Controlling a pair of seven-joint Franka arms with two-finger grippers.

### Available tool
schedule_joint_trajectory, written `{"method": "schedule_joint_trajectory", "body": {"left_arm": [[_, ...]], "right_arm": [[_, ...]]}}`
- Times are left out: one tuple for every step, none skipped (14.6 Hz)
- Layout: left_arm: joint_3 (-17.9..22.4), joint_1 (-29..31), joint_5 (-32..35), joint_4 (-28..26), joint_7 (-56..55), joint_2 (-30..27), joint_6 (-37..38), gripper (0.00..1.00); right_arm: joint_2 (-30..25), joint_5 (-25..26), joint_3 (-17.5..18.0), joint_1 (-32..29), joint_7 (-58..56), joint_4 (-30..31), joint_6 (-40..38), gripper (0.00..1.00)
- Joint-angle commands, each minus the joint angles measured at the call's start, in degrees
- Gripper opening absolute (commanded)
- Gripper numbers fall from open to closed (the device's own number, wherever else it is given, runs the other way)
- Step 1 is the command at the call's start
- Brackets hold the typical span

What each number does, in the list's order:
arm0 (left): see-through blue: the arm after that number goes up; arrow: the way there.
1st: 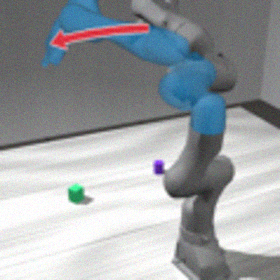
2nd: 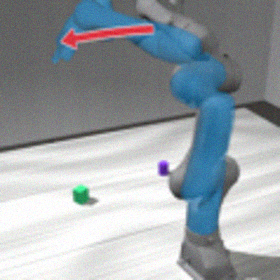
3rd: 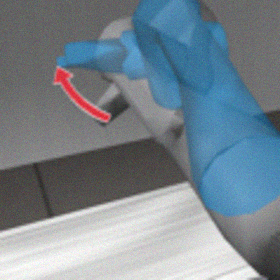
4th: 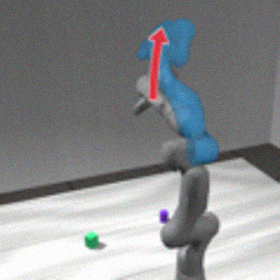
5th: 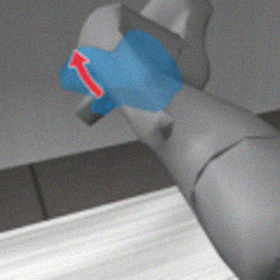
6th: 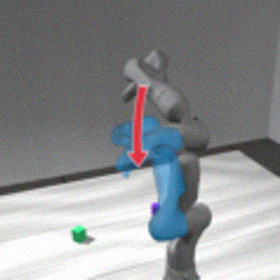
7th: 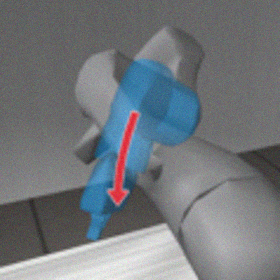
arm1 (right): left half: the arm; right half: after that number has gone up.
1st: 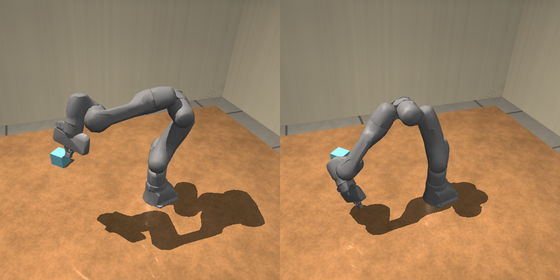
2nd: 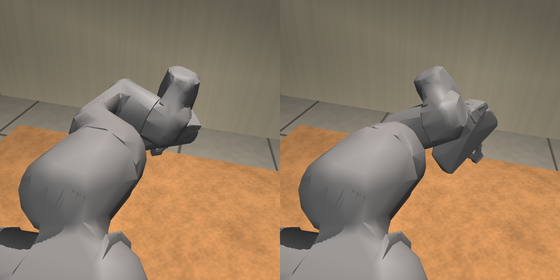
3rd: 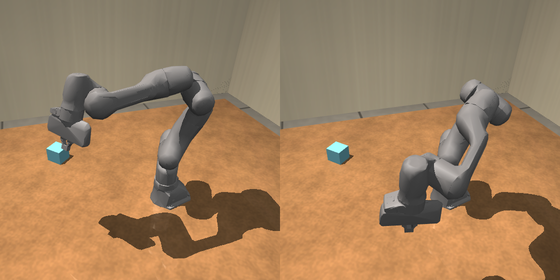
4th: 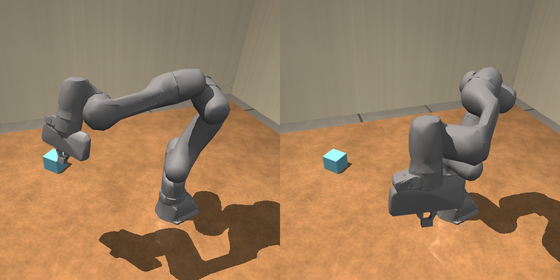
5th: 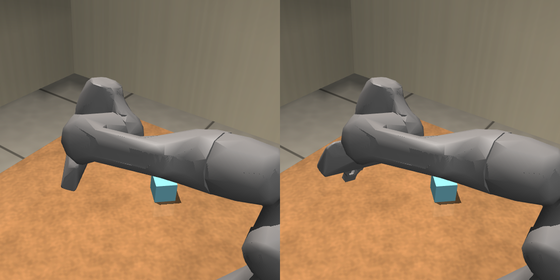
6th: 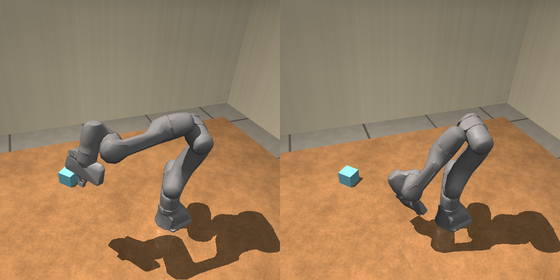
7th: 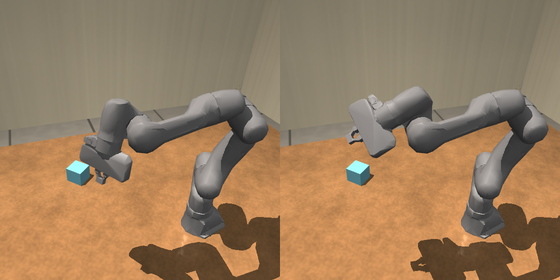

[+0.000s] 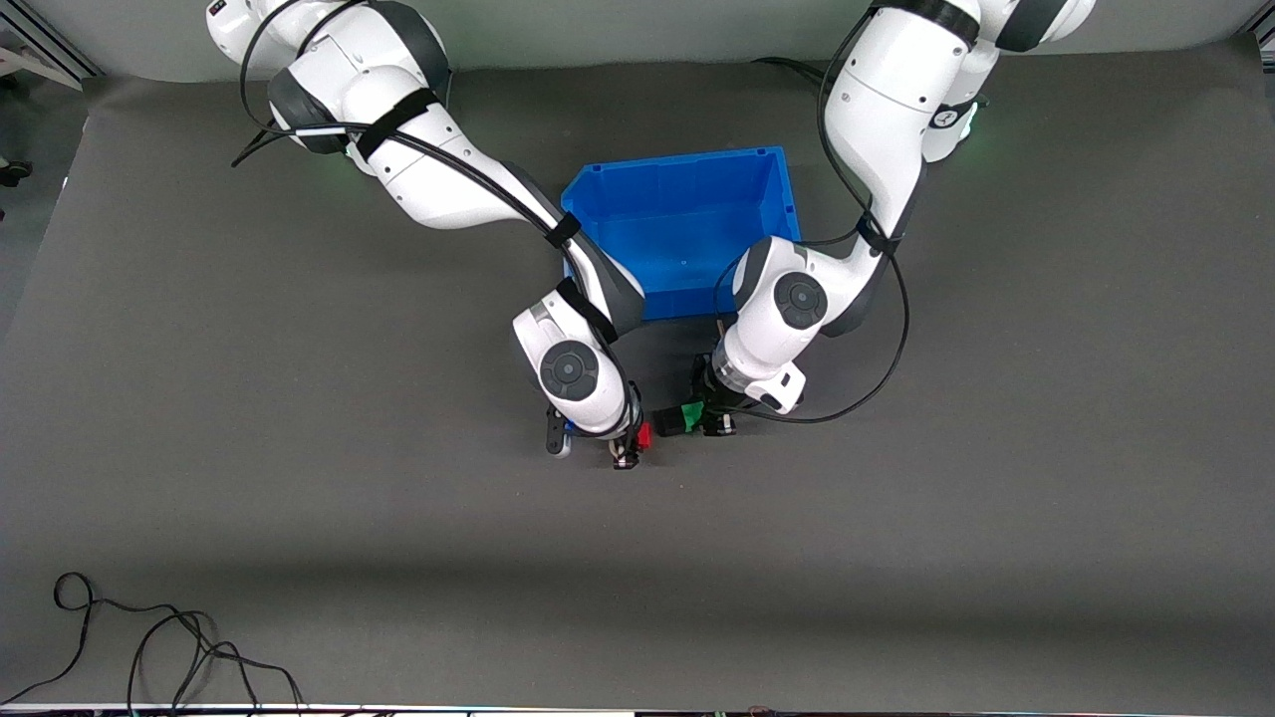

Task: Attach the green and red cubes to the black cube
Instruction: 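Press the red and green cubes against the black cube's sides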

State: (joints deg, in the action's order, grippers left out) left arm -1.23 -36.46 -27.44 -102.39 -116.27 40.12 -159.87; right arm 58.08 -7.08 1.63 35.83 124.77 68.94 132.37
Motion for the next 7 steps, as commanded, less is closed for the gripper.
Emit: {"method": "schedule_joint_trajectory", "body": {"left_arm": [[1.5,-1.9,0.4,3.2,-2.6,2.2,-0.4,0.11],[2.4,-2.7,0.4,3.5,-2.7,2.5,-0.4,0.11],[3.3,-3.9,0.3,3.7,-2.7,2.7,-0.4,0.11],[3.7,-4.4,0.3,4.0,-3.0,2.9,-0.4,0.11],[3.8,-4.5,0.3,4.4,-3.4,3.0,-0.4,0.11],[3.8,-4.6,0.4,4.6,-3.6,3.1,-0.4,0.11],[3.8,-4.6,0.4,4.7,-3.6,3.1,-0.4,0.12]], "right_arm": [[1.7,1.1,-0.7,0.9,1.7,-2.2,0.6,0.0],[1.8,1.1,-0.7,0.9,1.7,-2.3,0.6,0.0],[1.8,1.1,-0.7,1.1,1.7,-2.4,0.6,0.0],[1.8,1.1,-0.7,1.2,1.7,-2.5,0.6,0.0],[1.8,1.1,-0.7,1.2,1.7,-2.5,0.6,0.0],[1.8,1.1,-0.7,1.3,1.7,-2.4,0.6,0.0],[1.8,1.1,-0.7,1.3,1.7,-2.4,0.6,0.0]]}}
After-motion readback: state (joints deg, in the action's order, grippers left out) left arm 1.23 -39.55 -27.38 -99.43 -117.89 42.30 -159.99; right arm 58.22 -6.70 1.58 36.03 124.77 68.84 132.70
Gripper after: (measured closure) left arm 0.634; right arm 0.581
